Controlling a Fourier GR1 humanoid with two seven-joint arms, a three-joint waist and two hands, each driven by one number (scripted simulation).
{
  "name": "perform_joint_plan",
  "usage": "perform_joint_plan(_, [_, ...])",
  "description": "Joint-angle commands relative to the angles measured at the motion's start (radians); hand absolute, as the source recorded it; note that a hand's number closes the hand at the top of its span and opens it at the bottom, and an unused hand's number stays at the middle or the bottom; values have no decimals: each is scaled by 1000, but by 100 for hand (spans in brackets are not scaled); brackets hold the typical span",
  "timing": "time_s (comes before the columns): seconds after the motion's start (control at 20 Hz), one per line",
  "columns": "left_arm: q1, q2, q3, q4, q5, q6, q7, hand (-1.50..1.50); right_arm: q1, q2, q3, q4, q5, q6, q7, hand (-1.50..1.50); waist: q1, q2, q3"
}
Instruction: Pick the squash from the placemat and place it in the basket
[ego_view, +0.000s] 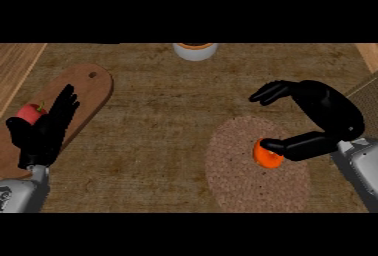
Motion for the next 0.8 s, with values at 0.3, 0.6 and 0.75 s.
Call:
perform_joint_plan(0.3, [-48,-11,34,64,21,-44,91,0,40,182,197,-211,336,-194,153,-150,-48,-20,-5])
perform_joint_plan(0.6, [-22,26,63,68,49,-88,77,0,-149,-46,139,-238,393,-45,488,-150,-49,-27,-8])
perform_joint_plan(0.75, [-23,-4,50,60,33,-57,70,0,-224,-155,113,-231,516,-25,593,-150,-53,-30,-9])
